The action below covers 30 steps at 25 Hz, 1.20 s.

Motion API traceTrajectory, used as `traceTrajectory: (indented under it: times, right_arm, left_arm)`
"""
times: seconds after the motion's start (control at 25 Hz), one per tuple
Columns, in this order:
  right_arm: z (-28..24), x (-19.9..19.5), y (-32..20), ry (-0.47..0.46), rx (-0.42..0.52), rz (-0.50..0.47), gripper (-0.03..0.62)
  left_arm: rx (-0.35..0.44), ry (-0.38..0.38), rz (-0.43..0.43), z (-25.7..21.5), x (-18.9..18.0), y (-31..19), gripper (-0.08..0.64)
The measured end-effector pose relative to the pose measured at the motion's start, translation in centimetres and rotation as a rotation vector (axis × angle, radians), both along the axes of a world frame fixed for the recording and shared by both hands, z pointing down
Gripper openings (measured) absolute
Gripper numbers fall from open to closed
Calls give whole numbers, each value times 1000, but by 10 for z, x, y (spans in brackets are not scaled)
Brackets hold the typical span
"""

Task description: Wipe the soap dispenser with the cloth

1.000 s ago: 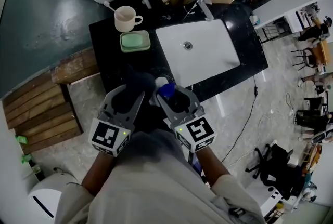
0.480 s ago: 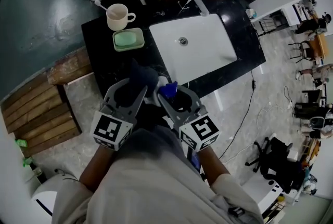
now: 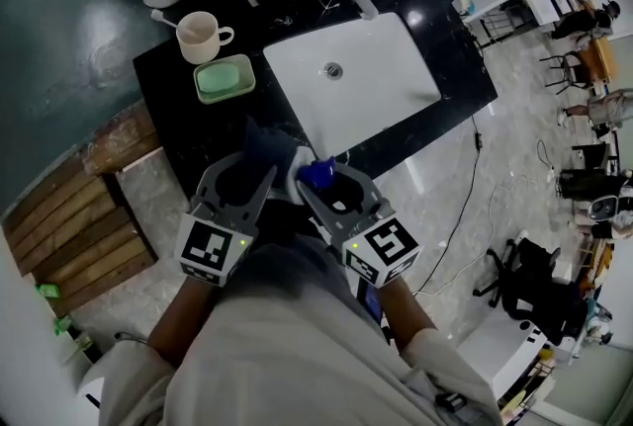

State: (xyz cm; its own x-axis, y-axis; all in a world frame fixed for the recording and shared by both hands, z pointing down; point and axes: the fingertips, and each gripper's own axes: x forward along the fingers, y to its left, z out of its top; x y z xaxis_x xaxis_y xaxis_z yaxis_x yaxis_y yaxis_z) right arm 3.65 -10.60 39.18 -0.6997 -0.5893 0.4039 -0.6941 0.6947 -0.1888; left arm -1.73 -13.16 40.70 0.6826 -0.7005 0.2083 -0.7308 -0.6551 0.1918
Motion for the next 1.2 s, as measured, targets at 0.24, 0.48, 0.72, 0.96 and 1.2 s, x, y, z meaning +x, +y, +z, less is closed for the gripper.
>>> traceTrajectory:
  times: [0.24,0.48,0.72,0.96,1.2]
  right_arm:
    - [1,8,0,-16,-14,17,129]
    - [0,9,-1,-20,-13,13,129]
    - [1,10,-2,-30,-13,23,129]
    - [0,11,-2,-36,-7,17,129]
    - [1,11,-2,-36,-7,15,129]
  left_arm:
    - [7,-29,22,5,7,0,101]
    - [4,-61,13,14,5,1,101]
    - [-4,-79,11,23,4,1,101]
    - [-20,-95,10,34,2,1,101]
    - [-34,-121,12,42,0,2,101]
